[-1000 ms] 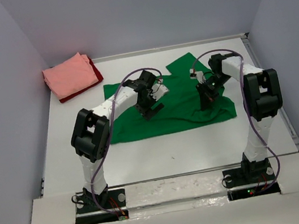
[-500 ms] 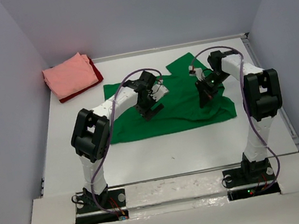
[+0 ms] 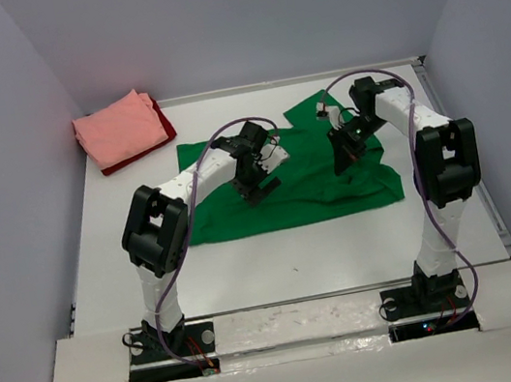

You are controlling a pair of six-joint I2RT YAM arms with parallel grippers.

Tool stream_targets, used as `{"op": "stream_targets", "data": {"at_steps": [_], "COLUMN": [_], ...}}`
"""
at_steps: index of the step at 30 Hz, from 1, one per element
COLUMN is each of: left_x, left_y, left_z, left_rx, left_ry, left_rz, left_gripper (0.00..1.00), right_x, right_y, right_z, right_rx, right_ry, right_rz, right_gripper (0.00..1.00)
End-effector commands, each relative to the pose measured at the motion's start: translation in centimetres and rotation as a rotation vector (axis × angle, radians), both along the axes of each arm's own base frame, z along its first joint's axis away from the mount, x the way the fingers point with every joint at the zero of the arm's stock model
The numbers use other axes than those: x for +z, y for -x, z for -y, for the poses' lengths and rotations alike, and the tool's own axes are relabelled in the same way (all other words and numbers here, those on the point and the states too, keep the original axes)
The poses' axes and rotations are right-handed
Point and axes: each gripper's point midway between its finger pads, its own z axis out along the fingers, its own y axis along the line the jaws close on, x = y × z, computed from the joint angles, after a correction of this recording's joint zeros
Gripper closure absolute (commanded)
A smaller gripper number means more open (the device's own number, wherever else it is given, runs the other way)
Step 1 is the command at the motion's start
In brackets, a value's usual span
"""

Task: Fold and stack the t-shirts
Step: Fold the flattened tshirt in 1/3 of the way

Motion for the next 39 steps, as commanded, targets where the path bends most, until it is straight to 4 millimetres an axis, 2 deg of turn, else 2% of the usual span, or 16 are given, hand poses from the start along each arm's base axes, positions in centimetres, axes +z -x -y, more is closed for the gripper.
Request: {"op": "stream_targets", "data": {"at_steps": [1, 11, 20, 28, 39], "left_x": [1.6, 1.5, 1.4, 1.2, 1.0], "left_y": [0.3, 0.4, 0.5, 0.6, 1.0], "left_z": [0.0, 0.1, 0.2, 0.3, 0.2], "left_rx": [-0.003, -0.005, -0.009, -0.013, -0.014], "left_ry": [0.006, 0.001, -0.004, -0.01, -0.014], "left_rz": [0.02, 0.018, 0.014, 0.008, 0.001], "left_gripper": [0.01, 0.01, 0.01, 0.01, 0.01], "right_x": [3.0, 3.4, 3.0, 3.2, -1.0], "right_y": [-1.1, -2.9, -5.6, -6.9, -6.7], "right_z": [-1.2, -1.0, -0.2, -0.2, 0.1], "right_rx": [0.023, 0.0, -0.055, -0.081, -0.057], "right_ry": [-0.042, -0.019, 0.045, 0.053, 0.079], "right_rz": [0.112, 0.184, 0.256, 0.286, 0.205], "right_gripper": [1.0, 1.0, 1.0, 1.0, 1.0]}}
